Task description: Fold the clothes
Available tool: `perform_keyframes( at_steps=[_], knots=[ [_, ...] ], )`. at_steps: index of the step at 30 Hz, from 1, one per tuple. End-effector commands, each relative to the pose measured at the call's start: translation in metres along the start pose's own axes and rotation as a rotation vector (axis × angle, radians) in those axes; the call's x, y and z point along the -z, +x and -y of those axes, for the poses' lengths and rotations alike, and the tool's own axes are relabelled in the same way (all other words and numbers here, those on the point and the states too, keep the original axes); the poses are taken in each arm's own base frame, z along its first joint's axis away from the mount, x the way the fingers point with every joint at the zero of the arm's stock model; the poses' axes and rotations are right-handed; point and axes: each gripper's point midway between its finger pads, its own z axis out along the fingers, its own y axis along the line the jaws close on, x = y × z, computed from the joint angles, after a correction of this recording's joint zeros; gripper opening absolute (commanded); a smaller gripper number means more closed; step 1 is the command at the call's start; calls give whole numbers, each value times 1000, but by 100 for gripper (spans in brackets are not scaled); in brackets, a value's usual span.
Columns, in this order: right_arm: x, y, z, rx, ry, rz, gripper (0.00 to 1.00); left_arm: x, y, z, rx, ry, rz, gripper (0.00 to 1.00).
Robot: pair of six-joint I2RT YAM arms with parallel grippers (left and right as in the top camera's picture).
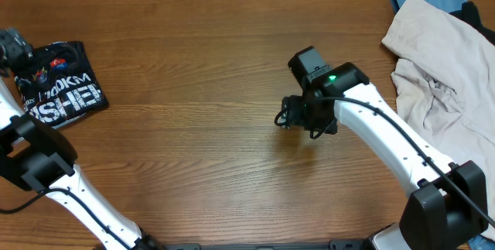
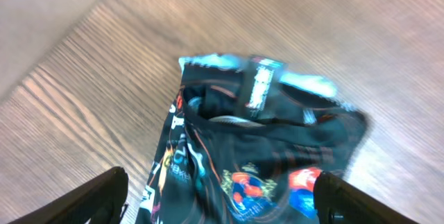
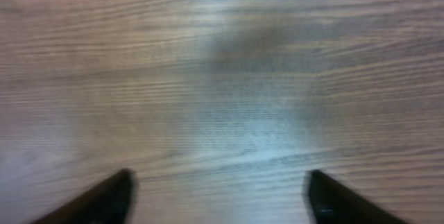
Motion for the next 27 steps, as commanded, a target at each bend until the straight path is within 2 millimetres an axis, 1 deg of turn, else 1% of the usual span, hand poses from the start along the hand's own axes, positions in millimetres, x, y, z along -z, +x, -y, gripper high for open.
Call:
perform_keyframes(
  at_steps=[1,2,4,5,7,8,11,13,14,15,18,20,21,23,25,27],
  knots=[
    [16,-22,-1,-22,-52,82,97,68,-24,45,-42,67,111,90],
    [18,-29,0,-33,-59,104,100,78,-22,57,-60,83,112,90],
    [21,-48,7,-59,-57,167,100,96,-13,85,-108,114,107,91],
    [23,-57,11,-60,-53,199,100,105,-5,106,-153,141,101,91],
    [27,-75,15,-9,-65,257,100,120,11,145,-241,197,89,91],
    [30,-85,18,20,-70,291,100,128,23,167,-285,221,78,92],
    [38,-110,26,63,-78,376,100,144,63,220,-404,277,26,93],
    [44,-124,35,82,-74,422,100,150,93,248,-484,301,-26,100],
    [45,-128,40,86,-69,434,100,153,108,258,-516,310,-54,100],
    [47,-131,49,82,-59,438,100,159,131,272,-565,318,-101,100],
    [44,-125,66,52,-36,397,100,171,172,280,-644,305,-200,100],
    [42,-117,76,32,-20,358,100,178,197,277,-671,284,-279,100],
    [42,-113,79,26,-14,342,100,180,203,278,-684,283,-296,100],
    [46,-106,82,21,-8,328,100,186,219,289,-700,335,-333,100],
    [56,-99,82,21,-9,331,100,194,230,299,-719,374,-345,100],
    [69,-90,83,7,-14,340,100,201,236,304,-711,379,-347,100]
  ],
)
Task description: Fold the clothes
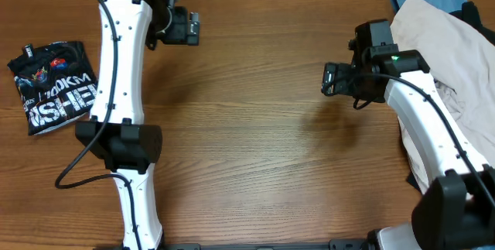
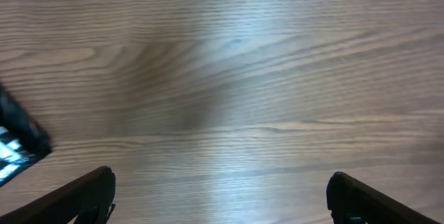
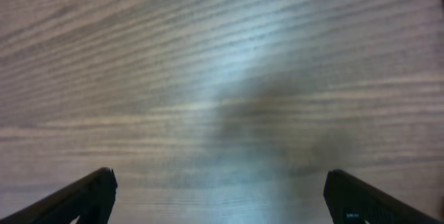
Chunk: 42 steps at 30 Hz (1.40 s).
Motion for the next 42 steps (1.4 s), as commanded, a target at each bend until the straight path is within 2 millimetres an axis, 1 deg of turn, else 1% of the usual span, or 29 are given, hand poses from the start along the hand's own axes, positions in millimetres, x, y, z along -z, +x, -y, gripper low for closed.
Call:
perform_keyframes(
  at_steps=[1,4,6,8,10,12,14,16,17,21,24,28,30,33,35,42],
  knots=[
    [50,-5,-4,-8,-27,106,100,18,9,28,1,58,19,100],
    [78,10,0,-41,-35,132,100,28,24,39,-8,53,5,100],
    [95,21,2,-51,-42,152,100,34,43,46,-29,52,-24,100],
    [111,34,5,-61,-53,179,100,38,65,46,-49,19,-54,100],
    [122,46,8,-74,-67,213,100,43,90,41,-58,-34,-85,100],
    [129,59,11,-78,-84,250,100,49,118,35,-69,-96,-104,100],
    [131,70,14,-89,-97,280,100,58,140,27,-73,-174,-81,100],
    [130,81,18,-96,-113,321,100,70,155,22,-79,-224,-6,100],
    [129,84,19,-94,-121,345,100,77,161,22,-77,-233,60,100],
    [121,92,24,-92,-142,433,100,100,174,28,-95,-149,306,100],
    [112,96,26,-92,-141,443,100,115,185,22,-101,-90,465,100],
    [105,99,28,-93,-130,408,100,128,200,15,-148,-50,631,100],
    [102,99,28,-94,-125,398,100,131,209,10,-157,-45,675,100],
    [98,99,28,-95,-120,384,100,135,218,-3,-129,-71,718,100],
    [96,99,28,-95,-117,375,100,136,223,-5,-124,-69,730,100],
    [87,100,29,-97,-104,339,100,132,221,-3,-130,-67,718,100]
  ],
)
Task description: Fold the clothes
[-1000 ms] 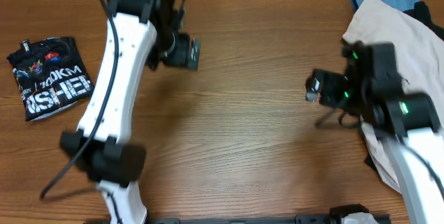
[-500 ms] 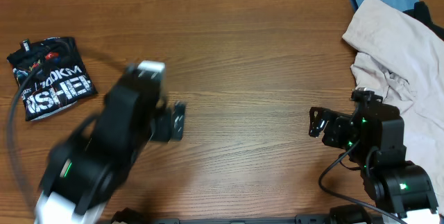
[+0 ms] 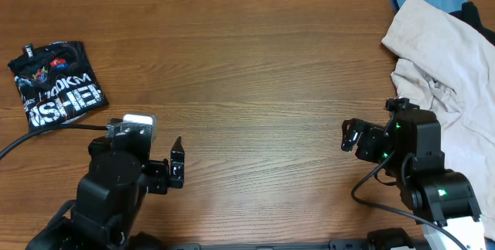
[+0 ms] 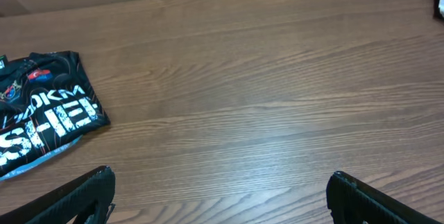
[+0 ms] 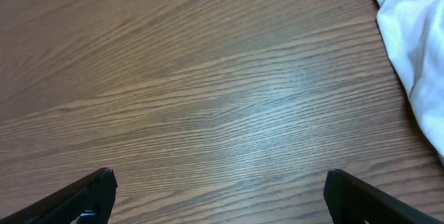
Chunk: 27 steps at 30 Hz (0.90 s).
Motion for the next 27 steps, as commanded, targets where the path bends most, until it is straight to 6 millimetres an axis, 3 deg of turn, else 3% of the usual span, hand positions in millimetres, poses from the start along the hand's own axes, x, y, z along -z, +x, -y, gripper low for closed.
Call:
perform_keyframes(
  at_steps=[1,14,18,23,27],
  knots=[
    [-5,1,2,-3,14,-13,100,-5,3,-3,-24,-24,-14,100],
    [-24,11,7,-6,51,-99,100,-6,5,-3,-29,-26,-26,100],
    [-3,7,12,-2,62,-24,100,-6,5,-3,-29,-26,-26,100],
    [31,-9,5,95,-14,196,100,-6,5,-3,-29,-26,-26,100],
    [45,-6,7,176,-58,373,100,-6,5,-3,-29,-26,-26,100]
  ],
)
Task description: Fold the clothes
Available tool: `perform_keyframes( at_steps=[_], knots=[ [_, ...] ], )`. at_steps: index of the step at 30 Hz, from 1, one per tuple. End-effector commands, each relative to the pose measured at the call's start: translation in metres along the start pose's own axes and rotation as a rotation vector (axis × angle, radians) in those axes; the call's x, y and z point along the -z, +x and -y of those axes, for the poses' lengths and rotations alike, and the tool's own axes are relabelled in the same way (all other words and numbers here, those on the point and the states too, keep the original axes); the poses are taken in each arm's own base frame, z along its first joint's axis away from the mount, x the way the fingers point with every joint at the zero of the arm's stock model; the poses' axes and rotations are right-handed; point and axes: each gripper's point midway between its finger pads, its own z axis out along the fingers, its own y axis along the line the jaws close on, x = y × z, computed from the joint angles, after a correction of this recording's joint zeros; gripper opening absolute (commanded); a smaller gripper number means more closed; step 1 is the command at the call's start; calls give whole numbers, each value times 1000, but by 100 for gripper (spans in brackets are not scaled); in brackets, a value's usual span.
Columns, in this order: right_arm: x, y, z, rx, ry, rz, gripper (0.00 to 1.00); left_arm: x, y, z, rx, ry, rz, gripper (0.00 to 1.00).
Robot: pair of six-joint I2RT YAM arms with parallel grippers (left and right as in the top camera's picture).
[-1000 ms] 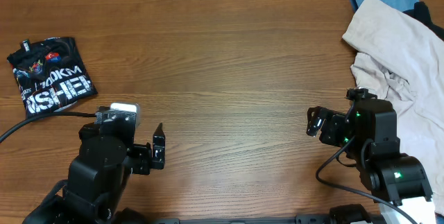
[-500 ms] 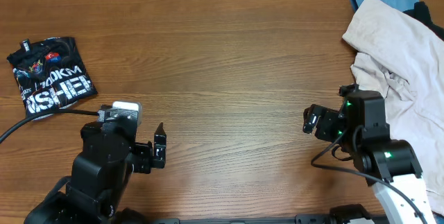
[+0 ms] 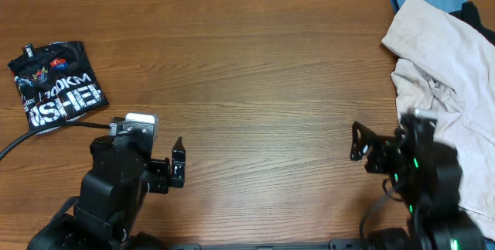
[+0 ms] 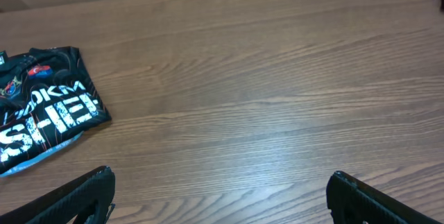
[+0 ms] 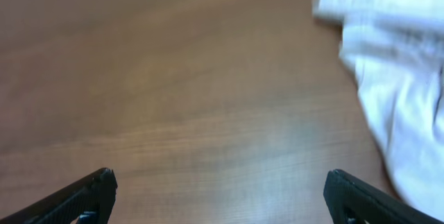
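Observation:
A folded black printed T-shirt [image 3: 56, 85] lies at the table's far left, also in the left wrist view [image 4: 45, 106]. A crumpled white garment [image 3: 441, 56] tops the unfolded pile at the right edge and shows blurred in the right wrist view [image 5: 395, 78]. My left gripper [image 3: 177, 165] hovers near the front left, open and empty [image 4: 220, 196]. My right gripper [image 3: 357, 145] is near the front right, just left of the pile, open and empty [image 5: 220, 196].
A blue garment and a dark one [image 3: 476, 14] lie under the white one at the back right corner. Bare wooden table [image 3: 255, 72] spreads between the folded shirt and the pile.
My right arm has drawn back a little toward the front right, and its camera now sees more of the white garment. The left arm has hardly moved. Both grippers stay open.
First my left gripper was open right over the folded black shirt at the far left, the right one over mid-table. Then the left arm reached to the back, the right stood near the pile. After that both arms were pulled back to the front edge, where they remain.

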Motion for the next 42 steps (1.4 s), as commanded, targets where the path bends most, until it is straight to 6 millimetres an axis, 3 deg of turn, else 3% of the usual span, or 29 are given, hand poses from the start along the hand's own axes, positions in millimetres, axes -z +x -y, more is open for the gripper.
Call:
perform_keyframes(
  at_steps=[1,8,12,19,23,42],
  knots=[
    [4,14,8,88,-7,93,100,-2,2,-3,-21,-19,-6,100],
    [0,18,8,102,-78,342,100,-2,2,-3,-21,-19,-6,100],
    [-4,15,-2,233,-133,463,100,-2,2,-3,-22,-19,-6,100],
    [-20,20,0,310,-117,509,100,-2,2,-3,-21,-19,-6,100],
    [-41,43,8,325,-105,456,100,-2,2,-3,-21,-19,-6,100],
    [-40,41,10,322,-92,466,100,-2,2,-3,-22,-19,-6,100]
  ],
)
